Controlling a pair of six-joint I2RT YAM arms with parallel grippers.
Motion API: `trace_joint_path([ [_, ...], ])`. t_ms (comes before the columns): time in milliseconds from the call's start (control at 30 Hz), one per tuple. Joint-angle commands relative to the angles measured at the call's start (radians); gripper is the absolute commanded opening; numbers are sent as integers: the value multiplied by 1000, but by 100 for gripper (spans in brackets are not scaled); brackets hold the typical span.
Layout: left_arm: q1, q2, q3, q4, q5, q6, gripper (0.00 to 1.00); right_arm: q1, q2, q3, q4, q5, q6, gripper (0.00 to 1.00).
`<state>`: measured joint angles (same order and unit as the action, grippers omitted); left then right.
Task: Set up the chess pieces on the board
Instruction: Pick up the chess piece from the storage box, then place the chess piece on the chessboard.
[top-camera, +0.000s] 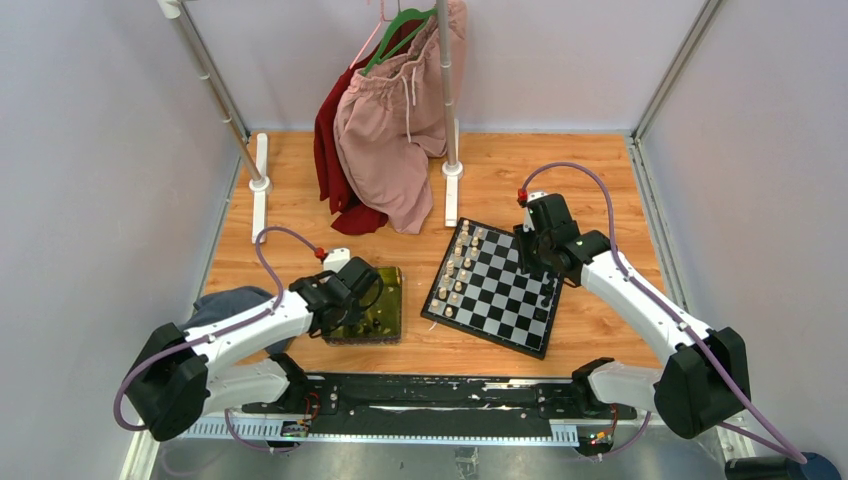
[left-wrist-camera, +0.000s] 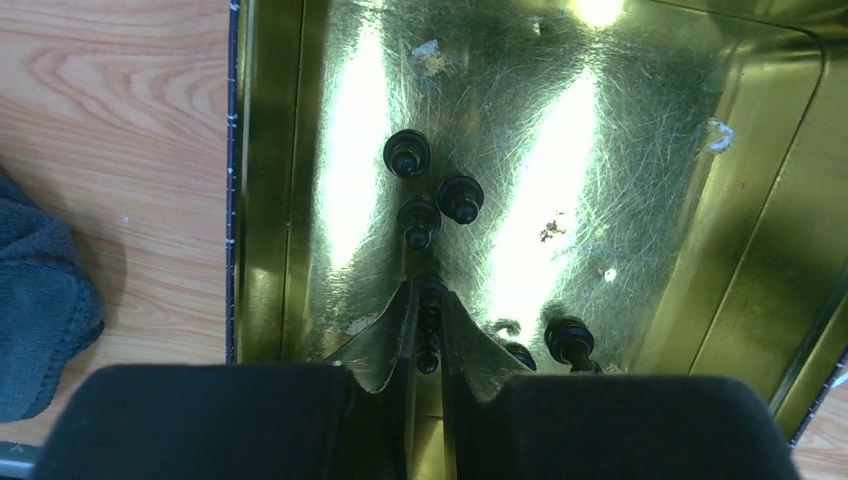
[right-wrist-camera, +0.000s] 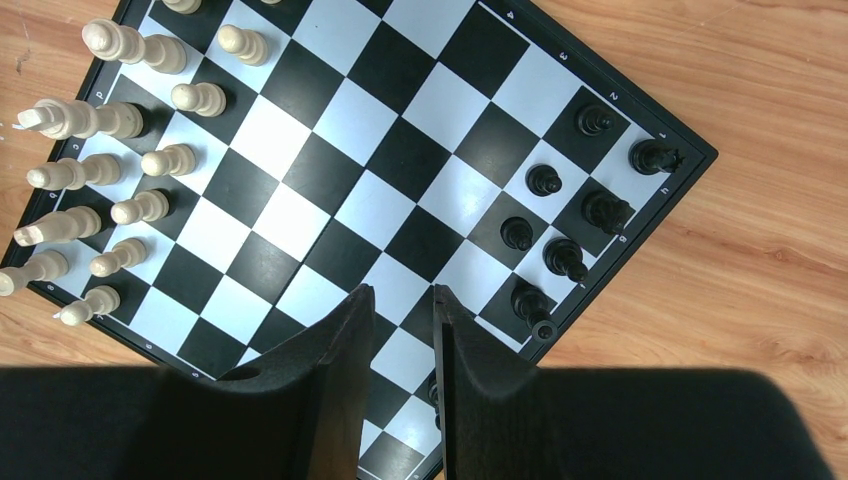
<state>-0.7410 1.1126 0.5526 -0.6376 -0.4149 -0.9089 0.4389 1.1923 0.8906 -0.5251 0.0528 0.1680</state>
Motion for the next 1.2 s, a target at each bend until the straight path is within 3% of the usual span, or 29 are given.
trace_joint_path([
  [0, 9, -40, 58, -43, -39, 19, 0, 17, -9, -9, -17, 16, -4, 33],
  [367, -2, -63, 258, -173, -36, 199, 0, 17, -32, 6, -29, 44, 7, 33],
  [500, -89, -28, 345, -183, -31, 298, 0, 13, -44, 13, -37, 83, 32, 32],
  [833, -414, 358, 717, -178, -25, 510, 0, -107, -166, -29, -18, 169, 143, 30],
  [1000, -476, 556, 888, -157, -18, 595, 0, -259, -268, -73, 4, 166, 176, 29],
  [1167, -478, 680, 963, -37, 60, 649, 0, -382, -345, -121, 27, 157, 213, 29],
])
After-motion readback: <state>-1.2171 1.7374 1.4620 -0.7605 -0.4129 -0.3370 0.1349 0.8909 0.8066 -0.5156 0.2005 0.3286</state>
